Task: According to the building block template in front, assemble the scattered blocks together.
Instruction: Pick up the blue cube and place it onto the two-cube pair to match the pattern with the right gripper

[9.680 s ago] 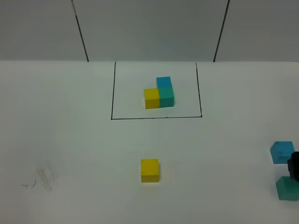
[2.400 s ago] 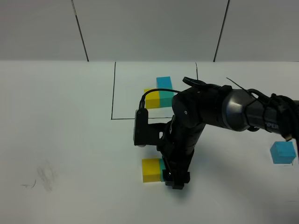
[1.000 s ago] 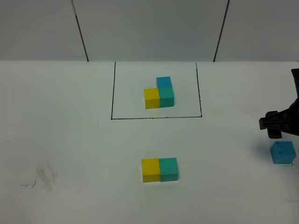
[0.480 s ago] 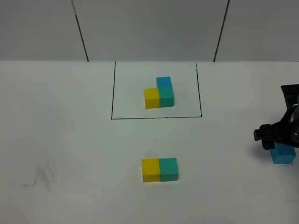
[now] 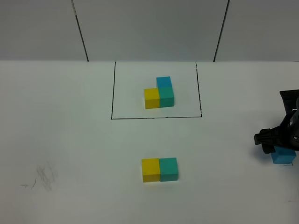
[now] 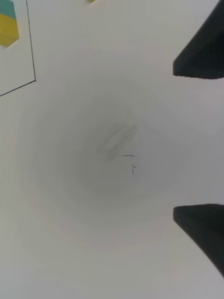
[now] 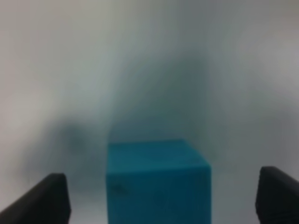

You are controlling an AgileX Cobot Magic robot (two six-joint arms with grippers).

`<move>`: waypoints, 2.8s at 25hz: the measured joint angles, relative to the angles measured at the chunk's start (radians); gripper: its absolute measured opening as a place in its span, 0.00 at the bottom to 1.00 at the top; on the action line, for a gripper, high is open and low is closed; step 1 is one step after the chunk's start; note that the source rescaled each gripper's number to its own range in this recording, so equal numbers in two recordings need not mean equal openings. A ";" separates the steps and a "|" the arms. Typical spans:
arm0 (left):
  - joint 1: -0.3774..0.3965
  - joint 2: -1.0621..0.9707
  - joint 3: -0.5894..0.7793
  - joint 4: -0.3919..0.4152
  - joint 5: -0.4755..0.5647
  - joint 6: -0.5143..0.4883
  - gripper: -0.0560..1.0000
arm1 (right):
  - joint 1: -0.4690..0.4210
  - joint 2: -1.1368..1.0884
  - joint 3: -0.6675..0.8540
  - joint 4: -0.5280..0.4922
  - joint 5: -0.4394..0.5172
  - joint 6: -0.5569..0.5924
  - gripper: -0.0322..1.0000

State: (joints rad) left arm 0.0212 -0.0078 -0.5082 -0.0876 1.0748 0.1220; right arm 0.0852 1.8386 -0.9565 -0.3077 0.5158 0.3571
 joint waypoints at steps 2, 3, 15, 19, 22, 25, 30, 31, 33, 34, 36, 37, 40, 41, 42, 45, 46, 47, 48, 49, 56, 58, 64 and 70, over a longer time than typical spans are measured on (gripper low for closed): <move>0.000 0.000 0.000 0.000 0.000 0.000 0.33 | 0.000 0.005 0.000 0.006 0.000 0.000 0.76; 0.000 0.000 0.000 0.000 0.000 0.000 0.33 | 0.000 0.008 0.000 0.007 -0.001 -0.001 0.73; 0.000 0.000 0.000 0.000 0.000 0.001 0.33 | 0.000 0.025 0.000 0.028 -0.006 -0.027 0.27; 0.000 0.000 0.000 0.000 0.000 0.001 0.33 | 0.000 0.024 0.000 0.030 -0.006 -0.027 0.27; 0.000 0.000 0.000 0.000 0.000 0.001 0.33 | 0.000 -0.003 0.000 0.031 -0.003 -0.029 0.27; 0.000 0.000 0.000 0.000 0.000 0.001 0.33 | 0.000 -0.076 0.000 0.031 0.008 -0.030 0.27; 0.000 0.000 0.000 0.000 0.000 0.001 0.33 | 0.000 -0.176 -0.032 0.068 0.096 -0.029 0.27; 0.000 0.000 0.000 0.000 0.000 0.001 0.33 | 0.001 -0.185 -0.046 0.084 0.121 -0.029 0.27; 0.000 0.000 0.000 0.000 0.000 0.001 0.33 | 0.018 -0.190 -0.072 0.107 0.164 -0.034 0.27; 0.000 0.000 0.000 0.000 0.000 0.001 0.33 | 0.033 -0.190 -0.088 0.132 0.181 -0.048 0.27; 0.000 0.000 0.000 0.000 0.000 0.001 0.33 | 0.069 -0.190 -0.118 0.191 0.188 -0.088 0.27; 0.000 0.000 0.000 0.000 0.000 0.001 0.33 | 0.090 -0.190 -0.137 0.222 0.188 -0.111 0.27; 0.000 0.000 0.000 0.000 0.000 0.001 0.33 | 0.151 -0.190 -0.194 0.290 0.187 -0.155 0.27; 0.000 0.000 0.000 0.000 0.000 0.001 0.33 | 0.170 -0.189 -0.213 0.308 0.187 -0.163 0.27; 0.000 0.000 0.000 0.000 0.000 0.001 0.33 | 0.187 -0.186 -0.228 0.322 0.190 -0.168 0.27; 0.000 0.000 0.000 0.000 0.000 0.001 0.33 | 0.227 -0.164 -0.276 0.344 0.209 -0.176 0.27; 0.000 0.000 0.000 0.000 0.000 0.001 0.33 | 0.239 -0.153 -0.287 0.341 0.219 -0.175 0.27; 0.000 0.000 0.000 0.000 0.000 0.001 0.33 | 0.250 -0.141 -0.299 0.327 0.229 -0.163 0.27; 0.000 0.000 0.000 0.000 0.000 0.001 0.33 | 0.264 -0.132 -0.306 0.308 0.239 -0.144 0.27; 0.000 0.000 0.000 0.000 0.000 0.001 0.33 | 0.279 -0.122 -0.312 0.284 0.249 -0.124 0.27; 0.000 0.000 0.000 0.000 0.000 0.001 0.33 | 0.397 -0.108 -0.322 0.214 0.260 -0.039 0.27; 0.000 0.000 0.000 0.000 0.000 0.001 0.33 | 0.423 -0.108 -0.324 0.214 0.250 -0.018 0.27; 0.000 0.000 0.000 0.000 0.000 0.001 0.33 | 0.468 -0.092 -0.338 0.224 0.234 0.047 0.27; 0.000 0.000 0.000 0.000 0.000 0.001 0.33 | 0.534 0.015 -0.488 0.269 0.349 0.063 0.26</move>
State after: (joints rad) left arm 0.0212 -0.0078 -0.5082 -0.0876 1.0748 0.1229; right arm 0.6188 1.8537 -1.4442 -0.0388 0.8649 0.4198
